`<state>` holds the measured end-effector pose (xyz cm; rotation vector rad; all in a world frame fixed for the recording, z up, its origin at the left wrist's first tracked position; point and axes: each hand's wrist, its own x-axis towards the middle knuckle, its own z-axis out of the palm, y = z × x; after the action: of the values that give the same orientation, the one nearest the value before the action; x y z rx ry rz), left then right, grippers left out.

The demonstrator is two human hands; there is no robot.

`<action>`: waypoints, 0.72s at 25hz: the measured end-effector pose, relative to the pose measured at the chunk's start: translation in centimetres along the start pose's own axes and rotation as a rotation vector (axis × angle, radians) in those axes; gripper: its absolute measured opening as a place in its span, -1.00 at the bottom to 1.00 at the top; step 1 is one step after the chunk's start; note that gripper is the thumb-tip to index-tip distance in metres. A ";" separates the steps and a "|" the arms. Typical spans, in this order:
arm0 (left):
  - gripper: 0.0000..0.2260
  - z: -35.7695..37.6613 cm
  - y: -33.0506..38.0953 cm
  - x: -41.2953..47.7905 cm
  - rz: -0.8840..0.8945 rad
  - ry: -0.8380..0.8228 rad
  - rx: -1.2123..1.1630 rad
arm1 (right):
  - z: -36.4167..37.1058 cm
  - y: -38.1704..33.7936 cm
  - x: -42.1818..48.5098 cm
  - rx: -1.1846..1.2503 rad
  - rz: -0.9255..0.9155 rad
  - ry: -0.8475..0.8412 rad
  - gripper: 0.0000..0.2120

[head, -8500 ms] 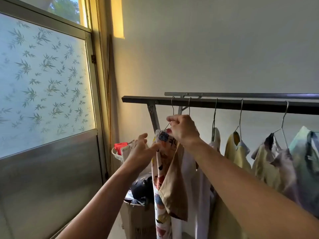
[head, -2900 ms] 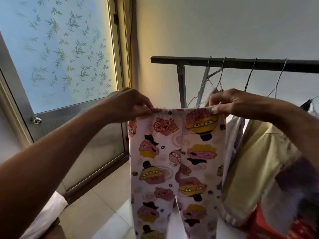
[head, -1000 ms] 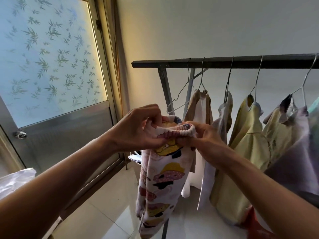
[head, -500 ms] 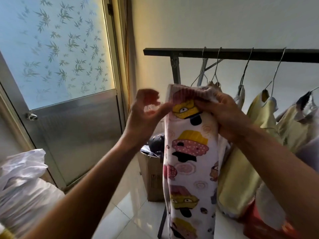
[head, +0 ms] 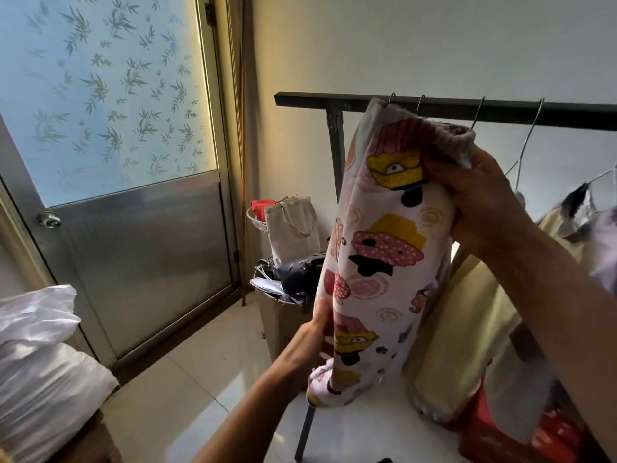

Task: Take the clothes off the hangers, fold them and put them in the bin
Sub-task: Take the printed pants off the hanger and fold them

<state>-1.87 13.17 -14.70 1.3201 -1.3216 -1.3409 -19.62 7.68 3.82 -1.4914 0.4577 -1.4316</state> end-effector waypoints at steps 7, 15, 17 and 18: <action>-0.49 -1.2 1.2 2.2 0.192 -0.120 -0.703 | -2.5 -0.6 0.4 -0.027 -0.049 0.025 -0.79; -0.66 -5.2 3.8 1.3 0.272 0.140 -0.213 | -3.6 -0.8 0.2 -0.213 -0.022 0.107 -0.87; -0.86 -6.3 4.7 0.9 0.307 0.229 0.168 | -3.1 -1.1 0.7 -0.296 -0.024 0.156 -0.91; -0.89 -6.9 5.0 0.8 0.310 0.243 0.230 | -2.9 -1.2 1.0 -0.319 -0.020 0.184 -0.91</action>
<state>4.26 10.88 -9.14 1.3168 -1.4688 -0.8113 -22.46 6.32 4.89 -1.6212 0.8175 -1.5729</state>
